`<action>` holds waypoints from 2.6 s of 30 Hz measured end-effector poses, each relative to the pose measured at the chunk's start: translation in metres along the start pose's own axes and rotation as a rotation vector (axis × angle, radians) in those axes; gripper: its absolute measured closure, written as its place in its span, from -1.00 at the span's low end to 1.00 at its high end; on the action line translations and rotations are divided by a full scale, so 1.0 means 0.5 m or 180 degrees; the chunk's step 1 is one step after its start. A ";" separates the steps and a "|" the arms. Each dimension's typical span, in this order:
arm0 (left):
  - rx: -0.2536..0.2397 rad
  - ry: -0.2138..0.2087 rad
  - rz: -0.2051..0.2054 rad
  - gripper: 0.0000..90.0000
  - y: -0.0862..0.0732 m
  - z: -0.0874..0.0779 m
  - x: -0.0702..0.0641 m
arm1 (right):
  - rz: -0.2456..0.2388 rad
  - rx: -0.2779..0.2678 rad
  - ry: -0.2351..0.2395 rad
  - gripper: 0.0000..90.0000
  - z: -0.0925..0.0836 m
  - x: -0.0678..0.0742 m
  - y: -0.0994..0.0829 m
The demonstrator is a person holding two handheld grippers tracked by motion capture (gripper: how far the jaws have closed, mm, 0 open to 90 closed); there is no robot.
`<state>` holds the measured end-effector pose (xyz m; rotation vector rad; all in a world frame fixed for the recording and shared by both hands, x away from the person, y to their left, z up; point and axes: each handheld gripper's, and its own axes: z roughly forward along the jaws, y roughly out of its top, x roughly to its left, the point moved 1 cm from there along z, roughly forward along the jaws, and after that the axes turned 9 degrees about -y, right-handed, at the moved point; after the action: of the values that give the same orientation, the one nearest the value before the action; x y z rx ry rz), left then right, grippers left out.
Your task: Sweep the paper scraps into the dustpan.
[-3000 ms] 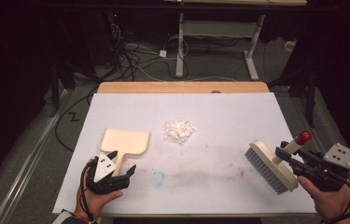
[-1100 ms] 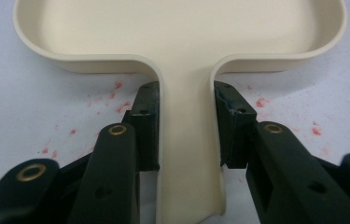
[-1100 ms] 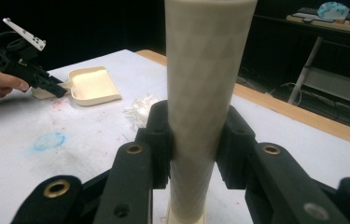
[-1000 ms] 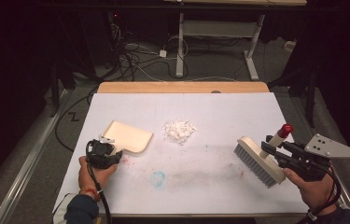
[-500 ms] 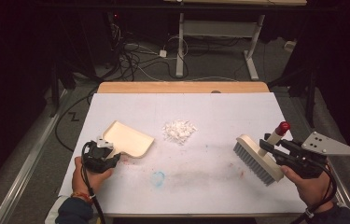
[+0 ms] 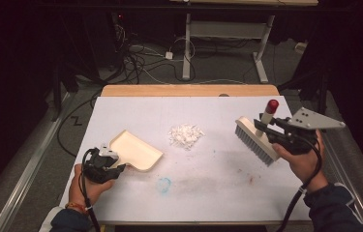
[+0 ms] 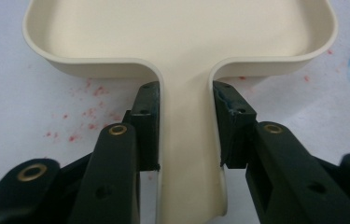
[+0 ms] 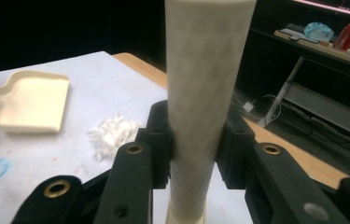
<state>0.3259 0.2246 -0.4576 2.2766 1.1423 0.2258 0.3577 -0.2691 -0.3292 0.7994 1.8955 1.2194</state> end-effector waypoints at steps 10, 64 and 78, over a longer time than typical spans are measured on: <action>0.0143 -0.0145 0.0274 0.41 0.013 0.014 -0.028 | -0.0236 0.0114 -0.0008 0.57 0.155 0.037 0.052; 0.0367 -0.0344 0.0470 0.41 0.090 0.085 -0.049 | -0.0363 -0.0088 0.0884 0.57 0.365 0.302 0.030; 0.0338 -0.0324 0.0395 0.41 0.088 0.085 -0.070 | -0.0480 -0.0170 0.1065 0.57 0.333 0.395 0.060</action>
<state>0.3510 0.1590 -0.4640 2.4258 0.9839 0.0975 0.3938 -0.0208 -0.3964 0.4335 2.1343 1.3671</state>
